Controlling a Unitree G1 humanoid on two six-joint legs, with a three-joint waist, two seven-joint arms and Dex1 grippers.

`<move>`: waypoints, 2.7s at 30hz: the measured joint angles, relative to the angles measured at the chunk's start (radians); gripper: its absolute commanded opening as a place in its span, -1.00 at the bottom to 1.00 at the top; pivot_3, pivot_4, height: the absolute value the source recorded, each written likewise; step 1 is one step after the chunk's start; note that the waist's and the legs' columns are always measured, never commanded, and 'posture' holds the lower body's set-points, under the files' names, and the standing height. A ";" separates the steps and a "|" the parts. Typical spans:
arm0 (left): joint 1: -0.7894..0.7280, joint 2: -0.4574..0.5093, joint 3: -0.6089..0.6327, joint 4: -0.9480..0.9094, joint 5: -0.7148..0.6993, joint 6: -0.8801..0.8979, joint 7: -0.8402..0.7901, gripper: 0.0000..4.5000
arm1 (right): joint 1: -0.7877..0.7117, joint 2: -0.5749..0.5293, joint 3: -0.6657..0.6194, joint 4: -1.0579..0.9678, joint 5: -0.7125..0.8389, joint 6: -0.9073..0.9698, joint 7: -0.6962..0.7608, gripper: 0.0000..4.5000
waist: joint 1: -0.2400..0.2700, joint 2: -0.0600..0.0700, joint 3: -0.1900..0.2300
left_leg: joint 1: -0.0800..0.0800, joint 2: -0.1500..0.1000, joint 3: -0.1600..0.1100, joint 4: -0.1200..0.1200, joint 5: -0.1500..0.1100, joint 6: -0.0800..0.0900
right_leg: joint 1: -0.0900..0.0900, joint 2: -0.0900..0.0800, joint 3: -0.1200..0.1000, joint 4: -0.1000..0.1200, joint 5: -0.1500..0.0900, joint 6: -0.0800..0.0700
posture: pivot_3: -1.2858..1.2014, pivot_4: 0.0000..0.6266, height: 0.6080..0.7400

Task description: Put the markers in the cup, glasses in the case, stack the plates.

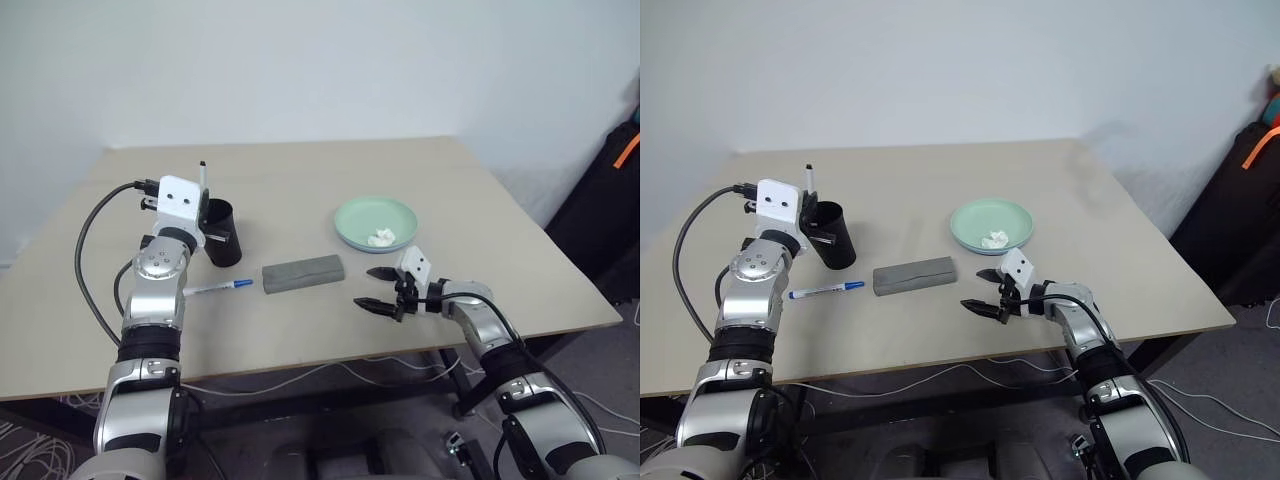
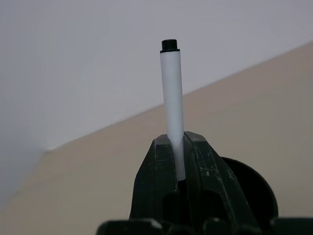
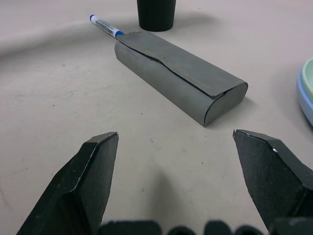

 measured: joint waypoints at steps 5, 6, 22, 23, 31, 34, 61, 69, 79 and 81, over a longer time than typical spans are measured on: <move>0.012 -0.019 0.000 -0.015 -0.006 0.009 0.012 -0.02 | 0.000 0.000 0.000 0.000 -0.002 0.000 0.000 0.81 | 0.000 0.000 0.000 | 0.000 0.000 0.000 0.000 0.000 0.000 | 0.000 0.000 0.000 0.000 0.000 0.000 | 0.03 -1.00 1.00; 0.012 -0.020 0.000 -0.017 -0.006 0.011 0.013 0.15 | 0.000 0.000 0.000 0.000 -0.002 0.000 0.000 0.81 | 0.000 0.000 0.000 | 0.000 0.000 0.000 0.000 0.000 0.000 | 0.000 0.000 0.000 0.000 0.000 0.000 | 0.03 -1.00 1.00; 0.006 0.061 -0.033 -0.175 -0.183 0.069 -0.369 0.43 | 0.000 0.001 0.002 0.000 -0.004 0.000 -0.001 0.81 | -0.002 0.000 0.000 | 0.000 0.000 0.000 -0.001 0.000 0.000 | -0.001 0.001 0.000 -0.001 -0.001 -0.002 | 0.03 -1.00 1.00; -0.001 0.090 -0.038 -0.196 -0.213 0.101 -0.437 0.43 | 0.000 0.002 0.003 0.000 -0.004 0.000 -0.001 0.81 | -0.003 0.000 0.000 | 0.000 0.000 0.000 -0.002 0.000 0.000 | -0.001 0.001 0.000 -0.001 -0.001 -0.002 | 0.03 -1.00 1.00; -0.001 0.411 -0.278 -0.186 -0.102 0.179 -0.862 0.43 | 0.000 0.012 0.007 0.005 -0.006 -0.002 -0.005 0.81 | -0.009 0.002 0.001 | 0.002 0.000 0.000 -0.004 0.000 0.000 | -0.001 0.002 0.001 -0.001 -0.002 -0.004 | 0.03 -1.00 1.00; -0.003 0.453 -0.368 -0.096 -0.010 0.149 -0.946 0.43 | -0.001 0.013 0.007 0.017 -0.016 -0.004 -0.008 0.81 | -0.008 0.001 0.001 | 0.001 0.001 0.000 -0.004 0.000 0.000 | -0.001 0.001 0.000 -0.002 -0.002 -0.004 | 0.03 -1.00 1.00; -0.422 0.304 -0.623 0.712 0.381 -0.149 -1.147 0.83 | 0.001 0.030 0.006 0.018 -0.023 -0.011 -0.047 0.81 | -0.001 0.000 0.001 | -0.001 0.000 0.001 -0.003 0.000 0.000 | -0.002 0.001 0.001 -0.002 -0.002 -0.003 | 0.03 -1.00 1.00; -0.426 0.294 -0.618 0.726 0.393 -0.166 -1.135 -0.30 | 0.022 0.028 0.005 -0.001 -0.023 -0.002 -0.054 0.81 | -0.001 0.000 0.001 | -0.001 0.001 0.000 -0.002 0.000 0.000 | -0.002 0.001 0.001 0.000 -0.002 -0.003 | 0.03 -1.00 1.00; -0.426 0.292 -0.563 0.727 0.373 -0.170 -1.146 -0.96 | 0.023 0.029 -0.012 -0.045 0.038 0.058 0.004 0.81 | 0.000 0.000 0.001 | -0.002 0.000 0.000 -0.002 0.000 0.001 | -0.003 0.001 0.001 -0.002 -0.003 -0.003 | 0.03 -1.00 1.00; -0.426 0.292 -0.545 0.727 0.367 -0.171 -1.148 -0.96 | 0.022 0.027 -0.025 -0.086 0.076 0.098 0.034 0.81 | 0.000 0.000 0.001 | -0.002 0.000 0.000 -0.002 0.000 0.001 | -0.002 0.000 0.001 -0.001 -0.003 -0.003 | 0.03 -1.00 1.00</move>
